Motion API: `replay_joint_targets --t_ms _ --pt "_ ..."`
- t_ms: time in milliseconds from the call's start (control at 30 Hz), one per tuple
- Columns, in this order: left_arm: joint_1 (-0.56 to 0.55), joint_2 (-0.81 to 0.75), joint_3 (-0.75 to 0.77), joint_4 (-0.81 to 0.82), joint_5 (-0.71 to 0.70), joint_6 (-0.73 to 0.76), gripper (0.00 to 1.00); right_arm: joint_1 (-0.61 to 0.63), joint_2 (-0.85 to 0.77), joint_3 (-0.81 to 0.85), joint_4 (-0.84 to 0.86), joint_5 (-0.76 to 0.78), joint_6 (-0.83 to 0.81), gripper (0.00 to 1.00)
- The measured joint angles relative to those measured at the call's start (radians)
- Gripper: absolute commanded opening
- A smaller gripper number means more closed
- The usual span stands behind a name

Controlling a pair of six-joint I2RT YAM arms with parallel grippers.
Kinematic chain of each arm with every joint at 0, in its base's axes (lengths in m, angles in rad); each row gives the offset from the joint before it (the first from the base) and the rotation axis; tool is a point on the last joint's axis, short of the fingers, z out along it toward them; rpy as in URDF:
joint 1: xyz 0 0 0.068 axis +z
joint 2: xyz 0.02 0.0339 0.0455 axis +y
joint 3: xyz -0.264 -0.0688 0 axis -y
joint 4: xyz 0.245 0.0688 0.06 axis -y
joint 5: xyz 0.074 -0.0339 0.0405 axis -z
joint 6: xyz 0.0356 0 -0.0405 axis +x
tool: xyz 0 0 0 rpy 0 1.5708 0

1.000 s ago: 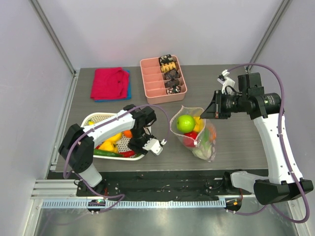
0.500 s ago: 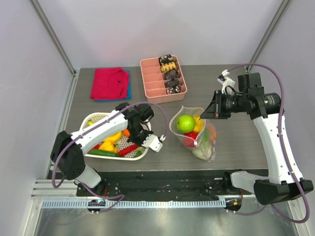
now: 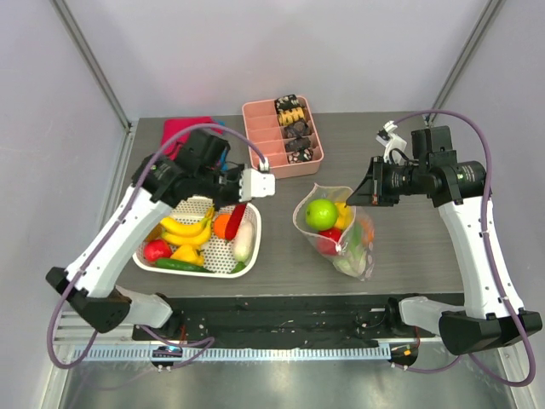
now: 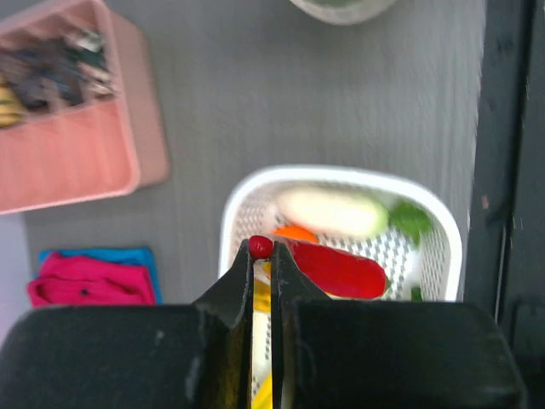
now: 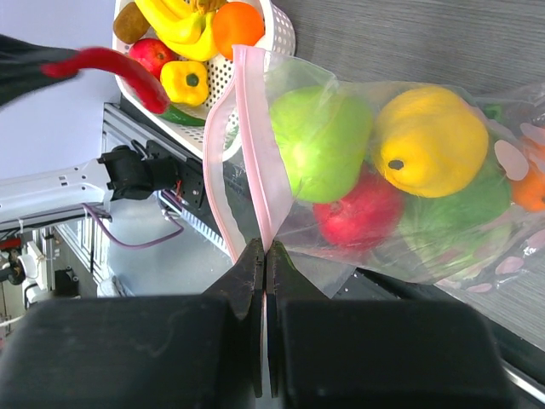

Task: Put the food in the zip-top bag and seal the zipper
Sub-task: Pick up the fake vegetable from the bin, then place the fake vegetable in the zipper food storage bag.

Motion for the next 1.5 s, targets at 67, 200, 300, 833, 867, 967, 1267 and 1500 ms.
replay_joint_targets --t_ms 67,200,300,833,867,967,1267,1500 --pt "0.0 -0.037 0.039 0.085 -0.002 -0.127 0.0 0.0 0.001 0.0 0.0 0.0 0.004 0.01" --pt "-0.003 -0.097 0.089 0.285 -0.013 -0.35 0.0 0.0 0.009 0.001 0.005 0.0 0.013 0.01" --pt "-0.023 -0.103 0.121 0.431 -0.056 -0.488 0.01 0.0 0.016 0.002 0.009 -0.001 0.02 0.01" --pt "-0.431 0.011 -0.078 0.962 -0.595 -0.763 0.0 -0.042 0.024 -0.011 0.037 -0.078 0.084 0.01" --pt "-0.444 0.023 -0.079 0.972 -0.62 -0.772 0.0 -0.042 0.024 -0.011 0.037 -0.083 0.086 0.01" --pt "-0.492 0.071 -0.081 1.015 -0.702 -0.81 0.0 -0.044 0.024 -0.011 0.037 -0.096 0.089 0.01" --pt "-0.62 0.118 -0.136 1.03 -0.803 -0.938 0.15 -0.047 0.02 -0.012 0.037 -0.117 0.095 0.01" --pt "-0.636 0.119 -0.164 0.991 -0.759 -1.093 0.62 -0.052 0.019 -0.012 0.038 -0.146 0.1 0.01"
